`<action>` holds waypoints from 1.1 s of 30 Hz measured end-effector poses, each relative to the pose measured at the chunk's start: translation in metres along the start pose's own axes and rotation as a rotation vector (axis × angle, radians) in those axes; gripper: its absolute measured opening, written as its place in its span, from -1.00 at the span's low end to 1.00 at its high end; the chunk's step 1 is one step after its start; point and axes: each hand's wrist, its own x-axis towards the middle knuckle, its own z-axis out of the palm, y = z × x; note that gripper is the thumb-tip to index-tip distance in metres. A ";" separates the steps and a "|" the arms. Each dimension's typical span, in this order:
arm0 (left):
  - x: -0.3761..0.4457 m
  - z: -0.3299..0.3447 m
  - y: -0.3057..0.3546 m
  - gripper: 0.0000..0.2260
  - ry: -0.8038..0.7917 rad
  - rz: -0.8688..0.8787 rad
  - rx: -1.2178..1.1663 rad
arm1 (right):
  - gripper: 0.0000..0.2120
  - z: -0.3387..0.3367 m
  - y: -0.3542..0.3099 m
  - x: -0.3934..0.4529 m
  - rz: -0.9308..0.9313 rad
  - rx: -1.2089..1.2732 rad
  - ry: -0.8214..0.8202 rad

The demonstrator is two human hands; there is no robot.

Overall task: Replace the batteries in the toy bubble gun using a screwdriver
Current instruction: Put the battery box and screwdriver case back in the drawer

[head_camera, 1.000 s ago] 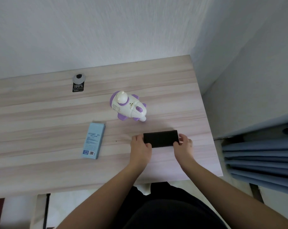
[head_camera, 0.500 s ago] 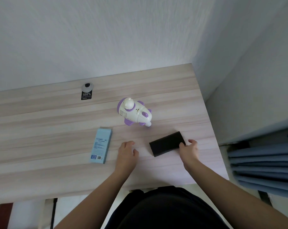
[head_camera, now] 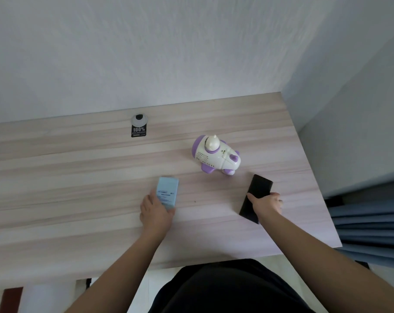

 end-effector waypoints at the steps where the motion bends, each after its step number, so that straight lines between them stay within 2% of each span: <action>1: 0.001 0.000 -0.004 -0.21 -0.015 -0.021 -0.005 | -0.17 0.002 -0.001 -0.002 0.019 -0.022 0.015; 6: 0.003 0.000 -0.013 -0.29 0.006 -0.002 0.008 | -0.10 0.011 0.005 0.005 0.054 -0.028 0.020; 9: 0.000 -0.003 -0.012 -0.31 0.027 0.047 0.011 | -0.18 0.010 0.000 -0.009 0.053 -0.031 0.037; 13: -0.004 -0.005 -0.012 -0.28 -0.022 0.124 0.022 | -0.36 0.010 0.000 -0.034 -0.039 0.024 0.018; 17: -0.002 -0.006 -0.021 -0.31 -0.044 0.184 -0.136 | -0.43 0.014 0.010 -0.052 -0.104 0.123 -0.010; 23: 0.002 -0.010 -0.030 -0.63 -0.253 0.084 -0.523 | -0.56 0.012 0.031 -0.071 -0.191 0.386 -0.187; 28: -0.014 -0.023 -0.025 -0.70 -0.327 0.114 -0.606 | -0.56 0.000 0.040 -0.094 -0.220 0.527 -0.307; 33: -0.046 -0.046 -0.006 -0.74 -0.350 0.215 -0.730 | -0.68 -0.022 0.041 -0.122 -0.327 0.600 -0.397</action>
